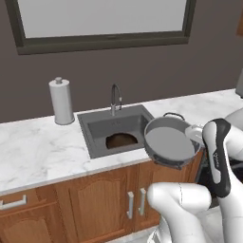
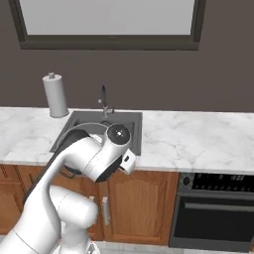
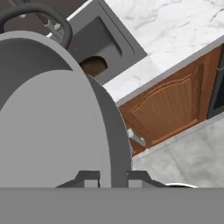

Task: Move the pot and pan from the stove into the sink.

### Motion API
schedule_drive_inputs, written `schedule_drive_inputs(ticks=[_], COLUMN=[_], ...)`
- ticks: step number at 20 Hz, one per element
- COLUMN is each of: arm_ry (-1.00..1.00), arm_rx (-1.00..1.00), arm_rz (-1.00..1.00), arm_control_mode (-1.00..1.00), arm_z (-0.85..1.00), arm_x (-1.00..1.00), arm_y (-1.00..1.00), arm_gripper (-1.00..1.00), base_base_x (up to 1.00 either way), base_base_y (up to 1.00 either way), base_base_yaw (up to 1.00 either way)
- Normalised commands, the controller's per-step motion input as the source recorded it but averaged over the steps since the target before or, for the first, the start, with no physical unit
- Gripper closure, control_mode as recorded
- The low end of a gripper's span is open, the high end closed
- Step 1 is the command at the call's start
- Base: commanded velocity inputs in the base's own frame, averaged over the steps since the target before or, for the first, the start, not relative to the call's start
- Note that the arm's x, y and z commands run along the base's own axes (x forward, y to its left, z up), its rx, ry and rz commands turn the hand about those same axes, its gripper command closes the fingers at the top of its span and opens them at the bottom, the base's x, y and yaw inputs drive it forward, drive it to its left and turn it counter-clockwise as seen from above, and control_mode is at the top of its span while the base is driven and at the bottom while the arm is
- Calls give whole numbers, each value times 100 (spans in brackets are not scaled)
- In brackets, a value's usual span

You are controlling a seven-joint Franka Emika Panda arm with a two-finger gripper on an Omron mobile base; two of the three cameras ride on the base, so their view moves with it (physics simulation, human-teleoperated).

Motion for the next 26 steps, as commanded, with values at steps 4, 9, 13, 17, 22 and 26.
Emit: schedule_drive_inputs(ticks=[4, 9, 13, 17, 22, 26], arm_ry=[0, 0, 0, 0, 0, 1], arm_rx=[0, 0, 0, 0, -1, -3], arm_rz=[0, 0, 0, 0, 0, -6], arm_control_mode=[100, 100, 100, -100, -100, -100], arm_z=[0, 0, 0, 0, -1, -6], arm_x=[0, 0, 0, 0, 8, 36], arm_y=[0, 0, 0, 0, 1, 13], arm_gripper=[100, 100, 100, 100, 100, 100], base_base_x=[78, 67, 46, 2, 0, 0], base_base_y=[0, 0, 0, 0, 0, 0], base_base_yaw=[0, 0, 0, 0, 0, 0])
